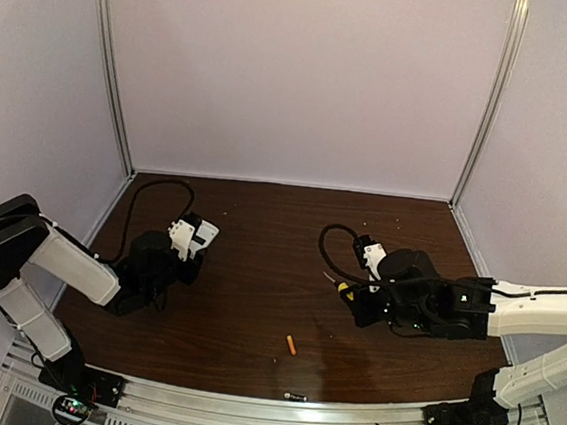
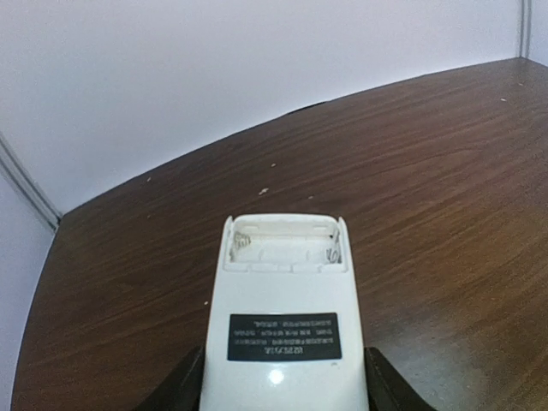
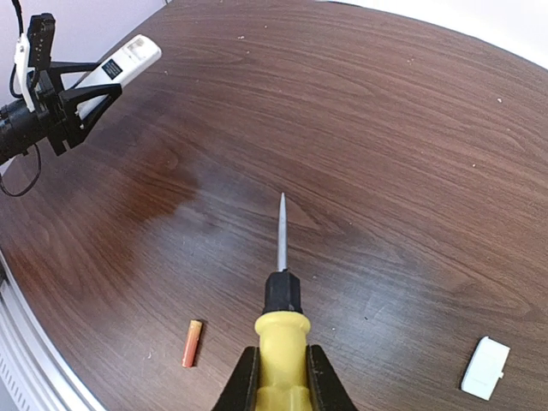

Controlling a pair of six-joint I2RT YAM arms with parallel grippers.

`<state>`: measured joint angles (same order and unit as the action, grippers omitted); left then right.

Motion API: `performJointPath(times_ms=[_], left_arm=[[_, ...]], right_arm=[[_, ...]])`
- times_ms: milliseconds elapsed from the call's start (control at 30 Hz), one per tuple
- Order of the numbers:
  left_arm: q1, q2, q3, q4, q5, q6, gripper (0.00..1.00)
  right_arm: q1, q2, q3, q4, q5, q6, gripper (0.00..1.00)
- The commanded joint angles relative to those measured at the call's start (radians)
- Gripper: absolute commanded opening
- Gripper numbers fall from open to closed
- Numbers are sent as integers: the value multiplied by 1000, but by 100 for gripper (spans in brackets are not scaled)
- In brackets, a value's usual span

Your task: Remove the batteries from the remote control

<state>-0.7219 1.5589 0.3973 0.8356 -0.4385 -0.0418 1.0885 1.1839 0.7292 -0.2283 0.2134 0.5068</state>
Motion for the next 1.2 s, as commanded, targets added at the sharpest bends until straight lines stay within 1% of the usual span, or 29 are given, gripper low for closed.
performJointPath(times_ms=[0, 167, 333, 567, 767, 900, 1167], left_arm=[[80, -11, -23, -20, 27, -156, 0], [196, 32, -28, -17, 154, -245, 0], [225, 72, -8, -31, 188, -269, 0], [235, 79, 5, -63, 187, -295, 0], [240, 84, 6, -66, 193, -314, 8], [240, 88, 3, -58, 185, -319, 20], [240, 95, 7, -59, 186, -320, 31]], right_arm=[[-4, -22, -21, 22, 78, 27, 0], [-4, -23, -26, 29, 83, 34, 0], [-3, -22, -31, 31, 84, 36, 0], [-4, -15, -32, 39, 81, 38, 0], [-3, -19, -34, 38, 81, 39, 0], [-4, -24, -36, 37, 84, 39, 0], [-3, -18, -34, 39, 87, 39, 0]])
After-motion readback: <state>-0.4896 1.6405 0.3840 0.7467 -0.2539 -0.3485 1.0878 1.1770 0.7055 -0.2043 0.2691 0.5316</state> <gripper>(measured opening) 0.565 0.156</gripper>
